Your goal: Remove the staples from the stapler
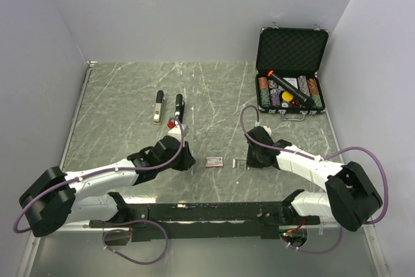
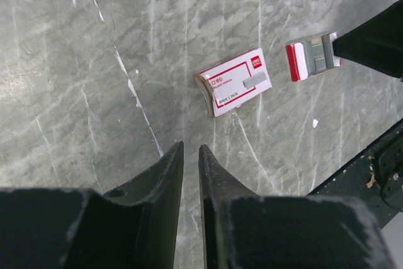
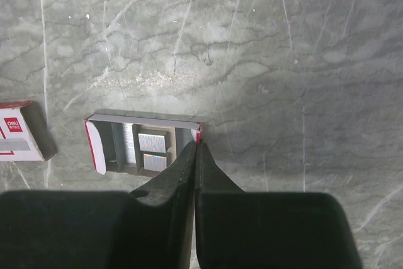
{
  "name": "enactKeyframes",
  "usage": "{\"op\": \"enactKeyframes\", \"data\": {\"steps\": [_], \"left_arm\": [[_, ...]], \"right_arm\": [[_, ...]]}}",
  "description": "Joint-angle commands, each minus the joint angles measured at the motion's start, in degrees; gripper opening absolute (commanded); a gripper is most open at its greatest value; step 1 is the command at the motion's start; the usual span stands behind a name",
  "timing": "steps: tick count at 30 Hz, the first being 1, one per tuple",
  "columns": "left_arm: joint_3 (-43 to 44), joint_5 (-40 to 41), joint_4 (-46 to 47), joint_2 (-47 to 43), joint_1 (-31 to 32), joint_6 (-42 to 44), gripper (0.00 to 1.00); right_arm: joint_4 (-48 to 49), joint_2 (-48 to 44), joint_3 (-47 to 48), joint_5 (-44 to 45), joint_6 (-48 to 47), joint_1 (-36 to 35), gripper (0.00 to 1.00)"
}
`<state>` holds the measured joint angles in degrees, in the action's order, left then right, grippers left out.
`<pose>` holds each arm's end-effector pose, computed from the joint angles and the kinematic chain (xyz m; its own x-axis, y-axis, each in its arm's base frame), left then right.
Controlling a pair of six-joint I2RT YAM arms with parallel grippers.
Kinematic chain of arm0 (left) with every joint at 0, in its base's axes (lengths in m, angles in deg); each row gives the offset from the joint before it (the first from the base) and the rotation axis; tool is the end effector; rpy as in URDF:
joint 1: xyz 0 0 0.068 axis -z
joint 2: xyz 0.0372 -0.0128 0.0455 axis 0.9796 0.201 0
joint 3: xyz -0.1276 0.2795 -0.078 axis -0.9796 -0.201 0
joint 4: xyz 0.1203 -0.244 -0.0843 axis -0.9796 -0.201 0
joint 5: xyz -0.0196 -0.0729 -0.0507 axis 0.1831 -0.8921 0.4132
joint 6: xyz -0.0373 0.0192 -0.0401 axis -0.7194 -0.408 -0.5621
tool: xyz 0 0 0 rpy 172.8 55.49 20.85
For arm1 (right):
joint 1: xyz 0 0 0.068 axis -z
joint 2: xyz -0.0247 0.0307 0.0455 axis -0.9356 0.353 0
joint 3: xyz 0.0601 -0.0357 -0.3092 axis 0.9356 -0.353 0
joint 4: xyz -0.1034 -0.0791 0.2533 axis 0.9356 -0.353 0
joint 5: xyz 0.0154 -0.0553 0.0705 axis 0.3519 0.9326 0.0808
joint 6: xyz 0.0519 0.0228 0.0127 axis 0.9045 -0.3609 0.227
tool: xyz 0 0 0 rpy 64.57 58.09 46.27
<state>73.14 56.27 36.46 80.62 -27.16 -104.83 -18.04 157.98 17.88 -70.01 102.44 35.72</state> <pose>0.1508 -0.1828 0.2095 -0.7604 -0.0740 -0.6452 0.3277 0.8140 -0.4796 0.1810 0.1143 0.1780 -0.8995 0.1202 -0.4201 0.0454 0.9819 0.1838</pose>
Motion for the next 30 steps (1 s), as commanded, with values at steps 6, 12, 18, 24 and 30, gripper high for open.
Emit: {"op": "enactKeyframes", "data": {"steps": [6, 12, 18, 24, 30], "left_arm": [[-0.89, -1.22, 5.68, 5.17, 0.35, -0.46, 0.21], [-0.63, -2.01, 7.44, 8.33, 0.35, -0.64, 0.19], [-0.02, -2.54, 8.58, 10.88, 0.44, -0.64, 0.17], [1.04, -2.71, 9.11, 13.08, 0.61, -0.2, 0.11], [1.83, -3.59, 10.69, 15.63, 0.79, -0.29, 0.01]], "right_arm": [[1.16, 0.6, 3.54, 0.03, -0.21, -0.32, 0.0], [1.51, 0.87, 4.42, -0.59, -0.82, -0.41, 0.0], [2.56, 2.18, 4.77, -1.64, -1.35, -0.5, 0.0], [3.53, 3.41, 5.12, -2.7, -1.62, -0.85, 0.0], [4.06, 4.29, 5.38, -3.05, -1.7, -1.2, 0.0]]}}
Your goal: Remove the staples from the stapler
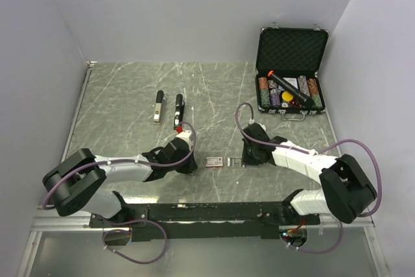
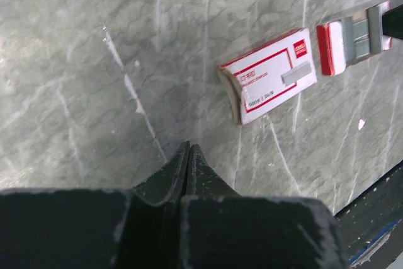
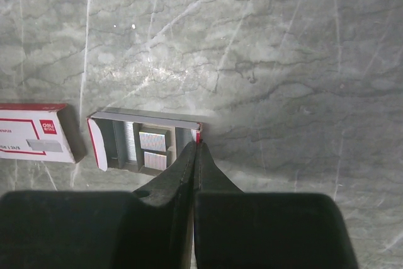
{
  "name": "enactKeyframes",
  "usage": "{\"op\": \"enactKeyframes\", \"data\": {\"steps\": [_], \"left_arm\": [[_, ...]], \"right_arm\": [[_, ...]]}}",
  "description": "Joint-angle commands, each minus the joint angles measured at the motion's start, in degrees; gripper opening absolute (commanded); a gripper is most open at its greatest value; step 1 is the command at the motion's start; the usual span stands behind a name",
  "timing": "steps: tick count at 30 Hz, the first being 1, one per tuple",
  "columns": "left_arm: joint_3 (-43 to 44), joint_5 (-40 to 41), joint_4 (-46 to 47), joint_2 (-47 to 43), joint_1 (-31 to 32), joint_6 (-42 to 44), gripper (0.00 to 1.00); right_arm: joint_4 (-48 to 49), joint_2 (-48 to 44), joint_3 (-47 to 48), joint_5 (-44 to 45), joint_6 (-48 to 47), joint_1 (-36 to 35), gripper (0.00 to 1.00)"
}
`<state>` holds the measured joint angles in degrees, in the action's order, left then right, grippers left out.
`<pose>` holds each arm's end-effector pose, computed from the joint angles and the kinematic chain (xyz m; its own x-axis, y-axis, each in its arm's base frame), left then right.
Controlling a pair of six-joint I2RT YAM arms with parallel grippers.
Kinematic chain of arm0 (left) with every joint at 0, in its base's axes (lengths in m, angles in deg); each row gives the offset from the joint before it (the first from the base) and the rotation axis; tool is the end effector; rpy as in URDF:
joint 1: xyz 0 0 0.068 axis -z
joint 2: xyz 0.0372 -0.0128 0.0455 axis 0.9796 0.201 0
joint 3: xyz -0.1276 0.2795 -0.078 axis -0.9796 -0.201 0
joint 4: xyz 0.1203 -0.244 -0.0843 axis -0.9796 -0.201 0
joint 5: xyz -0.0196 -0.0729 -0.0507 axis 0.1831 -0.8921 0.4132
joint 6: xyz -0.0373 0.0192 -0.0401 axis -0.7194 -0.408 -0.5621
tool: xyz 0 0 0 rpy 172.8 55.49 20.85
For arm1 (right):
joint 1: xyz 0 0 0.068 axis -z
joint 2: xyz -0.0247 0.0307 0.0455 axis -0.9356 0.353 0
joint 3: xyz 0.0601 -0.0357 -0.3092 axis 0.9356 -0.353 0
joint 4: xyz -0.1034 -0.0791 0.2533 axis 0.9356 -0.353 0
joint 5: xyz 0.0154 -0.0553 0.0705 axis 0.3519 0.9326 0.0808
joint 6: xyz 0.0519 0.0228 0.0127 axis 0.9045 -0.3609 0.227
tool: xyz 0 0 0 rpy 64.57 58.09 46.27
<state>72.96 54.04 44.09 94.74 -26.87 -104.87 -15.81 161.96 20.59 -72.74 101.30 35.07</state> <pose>0.1656 -0.2059 0.1632 -0.8183 -0.0010 -0.5748 0.3132 0.8377 -0.4473 0.1946 0.1290 0.1798 -0.9074 0.0895 -0.4106 -0.0028 0.9757 0.2189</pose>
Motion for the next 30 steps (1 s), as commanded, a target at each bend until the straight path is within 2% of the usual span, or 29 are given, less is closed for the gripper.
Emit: {"op": "enactKeyframes", "data": {"steps": [1, 30], "left_arm": [[2.18, -1.45, 3.15, 1.95, 0.5, -0.24, 0.01], [5.26, -2.42, 4.39, 7.93, 0.94, 0.63, 0.01]], "right_arm": [[1.91, 0.49, 2.76, -0.32, -0.48, -0.54, 0.0], [3.85, 4.01, 4.08, -2.08, -0.57, -1.51, 0.0]]}}
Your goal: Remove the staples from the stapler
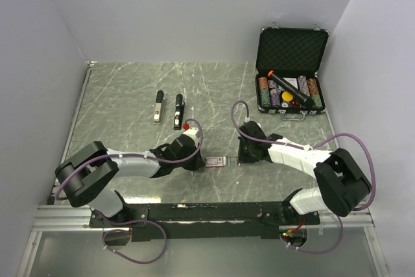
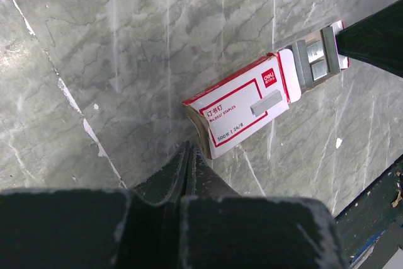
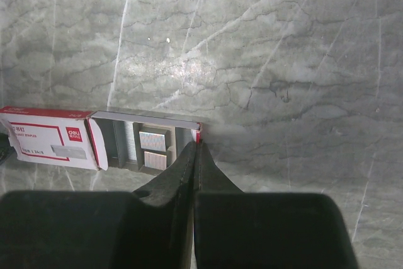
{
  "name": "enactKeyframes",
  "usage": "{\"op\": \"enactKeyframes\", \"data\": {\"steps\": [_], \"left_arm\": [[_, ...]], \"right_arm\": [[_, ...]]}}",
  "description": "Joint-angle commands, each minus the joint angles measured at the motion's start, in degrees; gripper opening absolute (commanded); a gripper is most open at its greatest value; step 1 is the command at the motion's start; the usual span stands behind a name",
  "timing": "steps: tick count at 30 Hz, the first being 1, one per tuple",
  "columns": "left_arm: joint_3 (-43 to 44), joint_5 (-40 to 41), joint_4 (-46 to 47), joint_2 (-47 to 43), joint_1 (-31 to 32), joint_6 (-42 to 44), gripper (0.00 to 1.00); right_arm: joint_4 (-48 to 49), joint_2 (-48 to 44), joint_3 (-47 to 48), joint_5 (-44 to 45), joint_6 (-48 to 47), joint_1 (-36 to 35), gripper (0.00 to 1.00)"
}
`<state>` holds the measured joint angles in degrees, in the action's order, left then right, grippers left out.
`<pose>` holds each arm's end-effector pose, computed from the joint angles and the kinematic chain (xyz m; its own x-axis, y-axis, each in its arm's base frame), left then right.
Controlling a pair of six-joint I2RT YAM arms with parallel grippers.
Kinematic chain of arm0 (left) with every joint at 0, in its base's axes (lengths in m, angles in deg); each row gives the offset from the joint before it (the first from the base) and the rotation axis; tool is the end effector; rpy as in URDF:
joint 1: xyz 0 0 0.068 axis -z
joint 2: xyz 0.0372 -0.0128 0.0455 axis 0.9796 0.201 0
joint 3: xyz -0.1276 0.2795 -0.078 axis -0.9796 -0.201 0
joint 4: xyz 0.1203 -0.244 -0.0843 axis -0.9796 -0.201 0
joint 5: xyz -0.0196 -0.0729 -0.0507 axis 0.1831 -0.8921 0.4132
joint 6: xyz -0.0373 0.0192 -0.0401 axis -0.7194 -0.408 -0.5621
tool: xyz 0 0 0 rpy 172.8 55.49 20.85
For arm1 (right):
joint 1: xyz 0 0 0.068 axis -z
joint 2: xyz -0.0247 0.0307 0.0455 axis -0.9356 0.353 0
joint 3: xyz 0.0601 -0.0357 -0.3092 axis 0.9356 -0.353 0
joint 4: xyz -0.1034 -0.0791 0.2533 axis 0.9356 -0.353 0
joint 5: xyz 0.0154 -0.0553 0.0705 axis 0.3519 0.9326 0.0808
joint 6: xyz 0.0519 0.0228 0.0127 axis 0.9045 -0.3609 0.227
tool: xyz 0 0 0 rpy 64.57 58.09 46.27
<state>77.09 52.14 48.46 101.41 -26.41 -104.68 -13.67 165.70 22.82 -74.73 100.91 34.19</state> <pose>0.1815 -0.2320 0.1607 -0.8158 0.0059 -0.5783 0.3437 0.8091 -0.4767 0.2059 0.1431 0.1788 -0.9132 0.0670 -0.4020 -0.0377 0.9683 0.2470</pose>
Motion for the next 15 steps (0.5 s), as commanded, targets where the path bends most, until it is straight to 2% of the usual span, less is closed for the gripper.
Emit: {"op": "enactKeyframes", "data": {"steps": [1, 15], "left_arm": [[1.13, -0.52, 0.01, 1.35, 0.48, 0.35, 0.01], [1.48, -0.43, -0.16, 1.88, 0.84, 0.52, 0.01]], "right_arm": [[1.79, 0.36, 1.76, -0.09, -0.17, -0.72, 0.0], [2.5, 1.06, 1.94, -0.18, -0.26, -1.69, 0.0]]}}
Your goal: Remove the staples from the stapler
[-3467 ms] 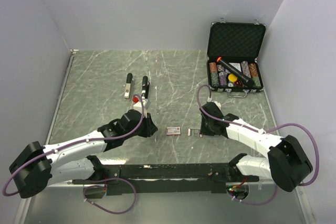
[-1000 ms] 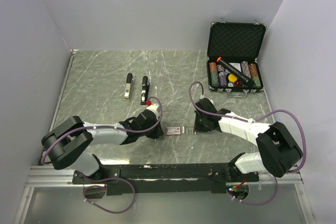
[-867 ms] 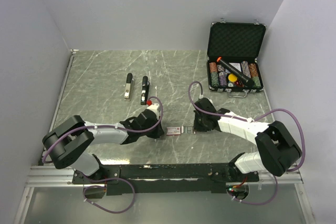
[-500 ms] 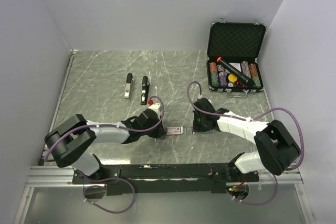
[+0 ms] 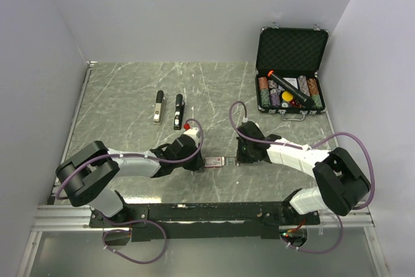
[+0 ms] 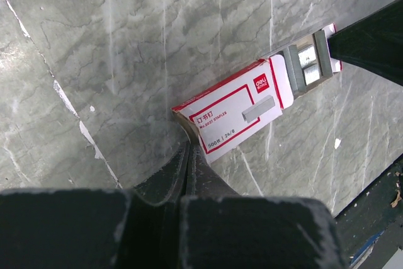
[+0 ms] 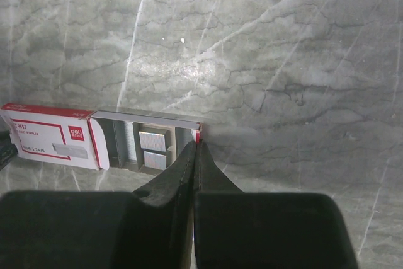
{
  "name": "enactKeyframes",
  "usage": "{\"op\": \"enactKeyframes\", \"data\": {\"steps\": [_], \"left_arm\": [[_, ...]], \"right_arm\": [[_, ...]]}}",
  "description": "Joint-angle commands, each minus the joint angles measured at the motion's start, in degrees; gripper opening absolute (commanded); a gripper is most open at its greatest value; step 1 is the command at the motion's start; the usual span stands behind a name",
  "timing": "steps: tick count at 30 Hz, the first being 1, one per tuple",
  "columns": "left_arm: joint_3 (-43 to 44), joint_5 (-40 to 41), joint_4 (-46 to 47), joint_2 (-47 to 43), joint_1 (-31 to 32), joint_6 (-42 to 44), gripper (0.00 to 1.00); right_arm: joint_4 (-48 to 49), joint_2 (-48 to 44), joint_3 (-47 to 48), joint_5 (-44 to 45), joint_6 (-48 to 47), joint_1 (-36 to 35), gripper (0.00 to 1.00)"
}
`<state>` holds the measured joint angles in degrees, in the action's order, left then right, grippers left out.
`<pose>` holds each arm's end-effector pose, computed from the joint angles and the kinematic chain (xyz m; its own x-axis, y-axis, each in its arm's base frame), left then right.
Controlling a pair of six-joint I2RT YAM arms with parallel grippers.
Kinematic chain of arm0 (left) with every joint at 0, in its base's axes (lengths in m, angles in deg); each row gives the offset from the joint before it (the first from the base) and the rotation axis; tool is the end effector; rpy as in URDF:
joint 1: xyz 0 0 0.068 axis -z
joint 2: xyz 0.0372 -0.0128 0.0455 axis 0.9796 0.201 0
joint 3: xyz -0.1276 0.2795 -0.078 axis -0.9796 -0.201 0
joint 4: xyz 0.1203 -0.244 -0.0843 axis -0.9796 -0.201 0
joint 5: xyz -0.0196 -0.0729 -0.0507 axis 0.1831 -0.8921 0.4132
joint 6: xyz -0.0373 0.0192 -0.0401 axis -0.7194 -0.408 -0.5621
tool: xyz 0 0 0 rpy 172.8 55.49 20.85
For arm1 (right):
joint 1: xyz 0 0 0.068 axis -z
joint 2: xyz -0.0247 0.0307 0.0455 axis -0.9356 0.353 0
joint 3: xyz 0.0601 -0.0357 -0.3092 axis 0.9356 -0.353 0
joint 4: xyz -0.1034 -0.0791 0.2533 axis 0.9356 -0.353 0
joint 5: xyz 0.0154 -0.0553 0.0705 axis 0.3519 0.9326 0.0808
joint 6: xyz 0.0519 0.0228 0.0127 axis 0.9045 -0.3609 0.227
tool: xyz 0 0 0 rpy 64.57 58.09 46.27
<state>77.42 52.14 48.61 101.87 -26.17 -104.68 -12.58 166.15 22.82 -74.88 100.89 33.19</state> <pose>0.1818 -0.2344 0.1604 -0.8157 0.0091 -0.5785 0.3472 0.8075 -0.4769 0.2053 0.1482 0.1780 -0.9112 0.0530 -0.4086 -0.0581 0.9653 0.2546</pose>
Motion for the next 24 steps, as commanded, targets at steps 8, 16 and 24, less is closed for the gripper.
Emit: {"op": "enactKeyframes", "data": {"steps": [8, 16, 24], "left_arm": [[1.33, -0.43, -0.31, 1.51, 0.6, 0.53, 0.01], [1.24, -0.43, -0.23, 1.94, 0.77, 0.61, 0.01], [1.5, -0.43, 0.04, 2.38, 1.21, 0.44, 0.01]], "right_arm": [[0.97, 1.13, 2.46, 0.68, -0.5, -2.09, 0.0], [-0.35, 1.57, 3.17, 1.56, -2.08, -3.15, 0.0], [-0.27, 2.01, 3.96, 1.3, -1.47, -4.11, 0.0]]}}
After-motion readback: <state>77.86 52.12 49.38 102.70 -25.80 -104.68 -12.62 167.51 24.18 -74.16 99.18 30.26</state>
